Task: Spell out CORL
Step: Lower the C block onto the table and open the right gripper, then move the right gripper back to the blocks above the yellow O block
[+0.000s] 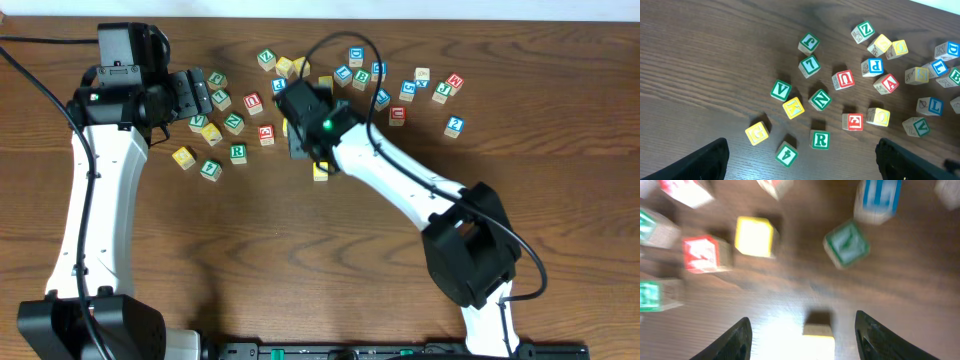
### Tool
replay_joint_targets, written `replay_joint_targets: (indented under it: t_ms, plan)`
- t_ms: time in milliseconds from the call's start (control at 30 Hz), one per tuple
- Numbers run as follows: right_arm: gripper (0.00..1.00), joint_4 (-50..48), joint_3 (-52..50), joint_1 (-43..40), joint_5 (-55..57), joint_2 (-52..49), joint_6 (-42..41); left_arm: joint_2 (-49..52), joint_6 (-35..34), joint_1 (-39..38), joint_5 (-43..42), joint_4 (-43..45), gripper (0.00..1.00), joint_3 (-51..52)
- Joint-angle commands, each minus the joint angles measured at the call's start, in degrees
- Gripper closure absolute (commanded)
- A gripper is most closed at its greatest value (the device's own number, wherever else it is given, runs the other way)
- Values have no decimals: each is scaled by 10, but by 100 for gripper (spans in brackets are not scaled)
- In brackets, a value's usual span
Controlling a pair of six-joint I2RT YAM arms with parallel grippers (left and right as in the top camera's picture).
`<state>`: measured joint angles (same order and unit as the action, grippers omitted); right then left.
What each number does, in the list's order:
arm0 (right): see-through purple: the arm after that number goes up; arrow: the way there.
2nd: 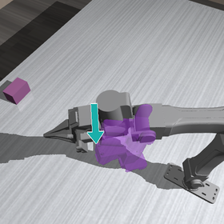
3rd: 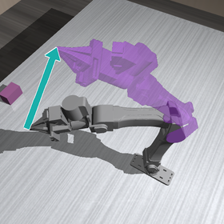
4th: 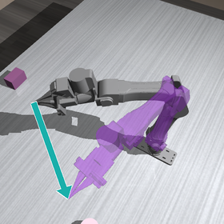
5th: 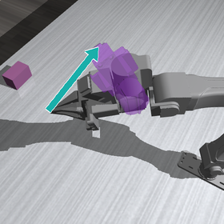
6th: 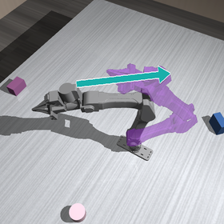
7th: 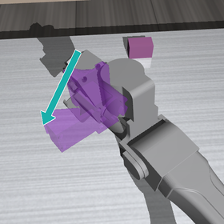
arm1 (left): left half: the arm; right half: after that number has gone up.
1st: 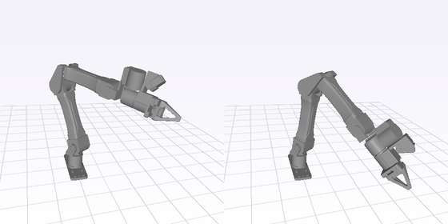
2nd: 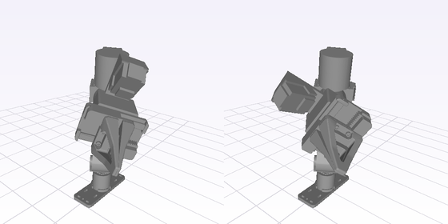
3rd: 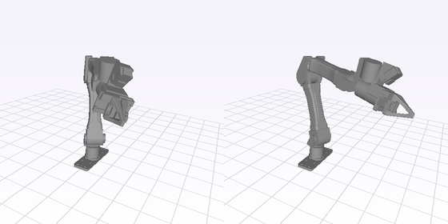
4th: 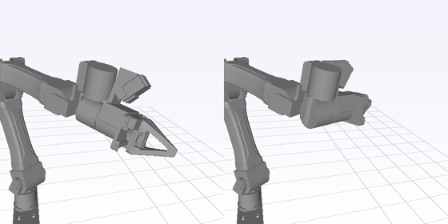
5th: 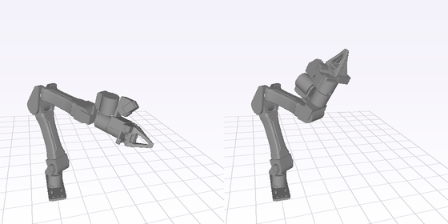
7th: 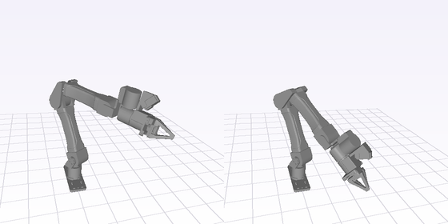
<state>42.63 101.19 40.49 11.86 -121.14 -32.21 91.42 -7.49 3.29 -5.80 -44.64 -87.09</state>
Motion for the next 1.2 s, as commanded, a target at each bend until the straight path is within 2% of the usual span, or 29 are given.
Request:
replay_joint_targets:
  t_ms: [0, 233, 1167]
  plan:
    - [40, 7, 45, -11, -18, 14, 61, 1, -1, 0, 5, -1, 8, -13]
    - [41, 1, 78, -35, -75, 14, 81, 1, -1, 0, 5, -1, 8, -13]
    - [42, 11, 79, -94, -132, 14, 76, 25, -8, -22, 3, -8, 8, -3]
